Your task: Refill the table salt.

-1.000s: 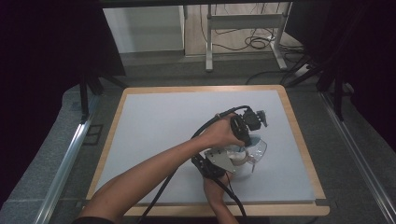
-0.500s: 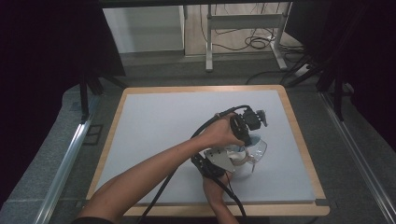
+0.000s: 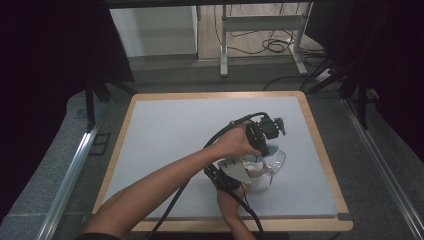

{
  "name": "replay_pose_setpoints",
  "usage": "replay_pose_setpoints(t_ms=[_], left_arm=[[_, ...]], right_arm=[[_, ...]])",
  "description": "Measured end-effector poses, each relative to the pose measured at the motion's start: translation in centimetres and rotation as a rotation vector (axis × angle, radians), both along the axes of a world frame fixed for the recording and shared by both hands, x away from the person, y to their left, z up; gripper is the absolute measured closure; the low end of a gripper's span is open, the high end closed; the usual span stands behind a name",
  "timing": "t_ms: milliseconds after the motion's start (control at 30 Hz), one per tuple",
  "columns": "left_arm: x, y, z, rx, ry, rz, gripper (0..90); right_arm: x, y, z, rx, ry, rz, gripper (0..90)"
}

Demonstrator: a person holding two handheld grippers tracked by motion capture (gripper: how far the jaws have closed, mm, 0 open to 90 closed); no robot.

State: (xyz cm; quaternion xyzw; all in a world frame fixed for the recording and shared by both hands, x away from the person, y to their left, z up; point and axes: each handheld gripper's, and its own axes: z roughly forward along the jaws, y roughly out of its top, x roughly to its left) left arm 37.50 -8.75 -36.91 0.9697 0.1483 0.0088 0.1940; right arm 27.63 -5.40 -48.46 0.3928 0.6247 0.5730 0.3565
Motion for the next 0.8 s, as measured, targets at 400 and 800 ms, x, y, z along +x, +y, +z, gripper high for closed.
replay_pose_setpoints(t_ms=[400, 800], left_arm=[[-0.11, -0.18, 0.01, -0.002, -0.003, -0.007, 90.0], [0.0, -0.15, -0.22, -0.012, 0.007, -0.005, 90.0]], right_arm=[[-0.03, -0.2, -0.04, -0.01, -0.006, -0.003, 48.3], [-0.09, -0.3, -0.27, -0.019, -0.003, -0.005, 48.2]])
